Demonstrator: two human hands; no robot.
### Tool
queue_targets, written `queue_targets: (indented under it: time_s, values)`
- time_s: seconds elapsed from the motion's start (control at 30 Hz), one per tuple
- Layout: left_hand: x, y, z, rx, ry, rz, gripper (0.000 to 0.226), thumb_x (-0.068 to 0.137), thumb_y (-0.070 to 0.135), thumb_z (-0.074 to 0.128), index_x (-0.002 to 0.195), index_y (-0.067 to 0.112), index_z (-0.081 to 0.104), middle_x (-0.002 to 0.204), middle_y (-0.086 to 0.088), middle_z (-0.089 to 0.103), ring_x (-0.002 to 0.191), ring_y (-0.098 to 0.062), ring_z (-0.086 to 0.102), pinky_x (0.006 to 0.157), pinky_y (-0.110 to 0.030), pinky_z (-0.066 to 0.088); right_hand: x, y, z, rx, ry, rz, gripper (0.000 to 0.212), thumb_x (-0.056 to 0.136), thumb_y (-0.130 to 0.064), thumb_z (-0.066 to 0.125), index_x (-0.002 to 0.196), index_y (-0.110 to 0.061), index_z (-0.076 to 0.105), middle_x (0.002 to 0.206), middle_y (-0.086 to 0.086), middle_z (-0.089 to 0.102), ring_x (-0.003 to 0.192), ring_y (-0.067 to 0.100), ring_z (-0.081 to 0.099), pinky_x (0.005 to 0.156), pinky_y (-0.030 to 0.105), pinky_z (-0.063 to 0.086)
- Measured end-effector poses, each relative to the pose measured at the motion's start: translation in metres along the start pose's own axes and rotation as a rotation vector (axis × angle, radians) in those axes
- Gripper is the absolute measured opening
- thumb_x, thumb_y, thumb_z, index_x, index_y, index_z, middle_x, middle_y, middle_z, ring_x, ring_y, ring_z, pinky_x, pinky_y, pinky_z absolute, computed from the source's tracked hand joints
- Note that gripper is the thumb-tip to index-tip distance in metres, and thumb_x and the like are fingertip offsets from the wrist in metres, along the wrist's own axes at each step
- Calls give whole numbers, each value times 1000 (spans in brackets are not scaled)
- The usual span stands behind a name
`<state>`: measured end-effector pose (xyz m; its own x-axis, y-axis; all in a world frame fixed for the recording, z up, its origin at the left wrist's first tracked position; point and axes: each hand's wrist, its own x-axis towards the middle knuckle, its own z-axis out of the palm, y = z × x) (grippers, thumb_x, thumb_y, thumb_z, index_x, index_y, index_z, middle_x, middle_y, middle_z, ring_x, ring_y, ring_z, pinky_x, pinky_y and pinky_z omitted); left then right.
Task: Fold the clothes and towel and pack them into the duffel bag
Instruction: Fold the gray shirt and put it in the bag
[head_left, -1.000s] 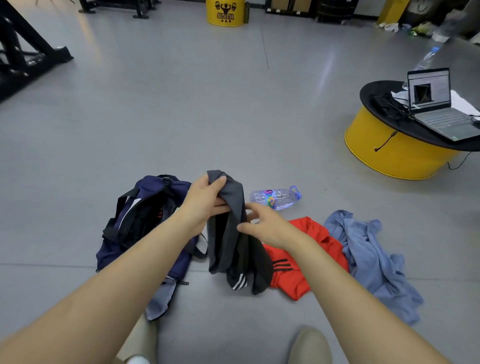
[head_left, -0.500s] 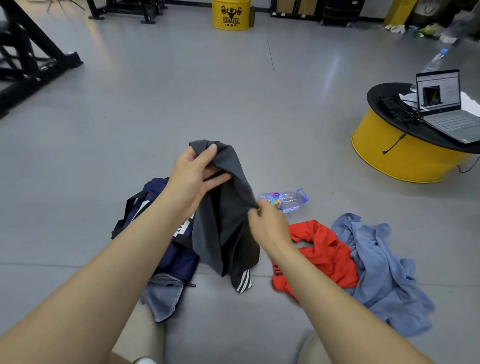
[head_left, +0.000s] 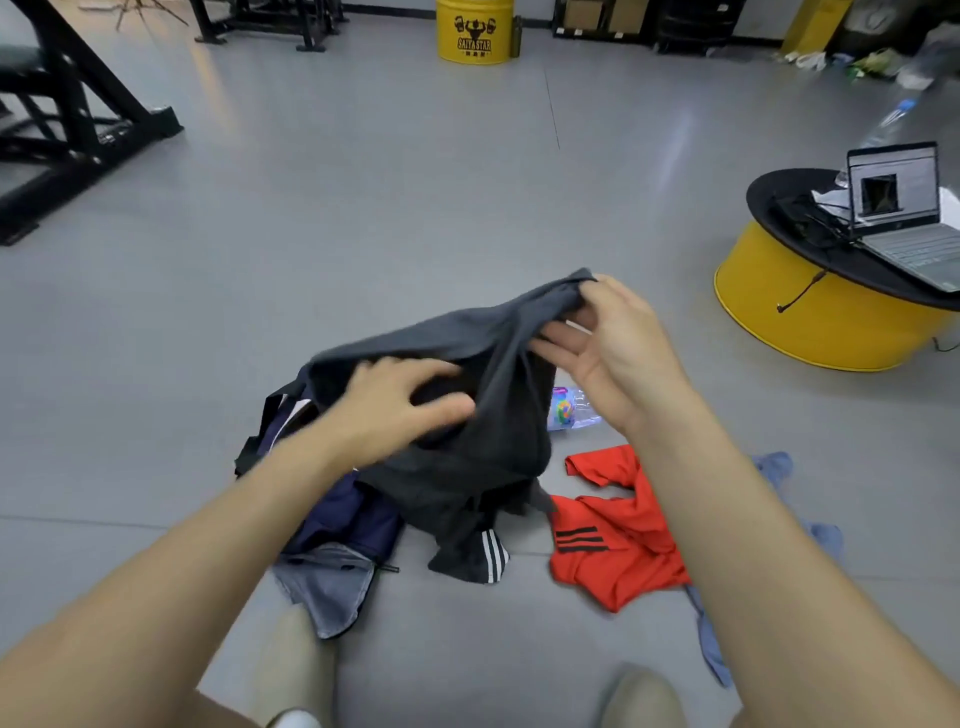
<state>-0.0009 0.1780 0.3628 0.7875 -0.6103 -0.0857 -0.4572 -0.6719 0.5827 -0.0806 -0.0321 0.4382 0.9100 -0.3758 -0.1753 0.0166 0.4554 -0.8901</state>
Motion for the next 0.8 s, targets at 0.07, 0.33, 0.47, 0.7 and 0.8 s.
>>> queue_targets:
  time_s: [0.07,0.33,0.47,0.7,0.8]
  values:
    - [-6,26,24,-110,-139,23,58,76,76,63,121,38,61,124,15,66,116,-8,57,100,-29,45,0,9,8,32,-75,43,22,105,-9,39,88,-12,53,78,10,69,75,29,71,71,38,61]
    - [13,39,47,-457,215,-96,13,98,32,61,86,27,64,82,17,70,83,-4,65,73,-25,51,11,67,-34,-534,-64,-72,20,99,-8,55,110,-21,65,105,-2,74,95,13,71,85,32,57]
    - [16,44,44,-613,248,-81,12,98,33,61,101,24,68,93,11,73,93,-6,68,86,-28,54,12,112,-83,-992,-190,37,59,80,-11,60,131,-41,56,113,-10,70,104,11,67,100,42,52]
    - [15,55,27,-878,251,-69,16,98,23,62,113,28,66,109,7,74,107,-12,69,100,-44,53,-4,167,-99,-1297,-184,181,29,86,-36,69,115,-34,65,108,-10,67,105,14,62,90,29,47]
    - [17,46,21,-839,290,-96,14,99,23,62,111,31,64,107,12,73,103,-5,68,98,-38,54,-1,169,-83,-1306,-142,202,31,93,-30,60,66,-21,48,63,-3,50,74,24,51,64,33,37]
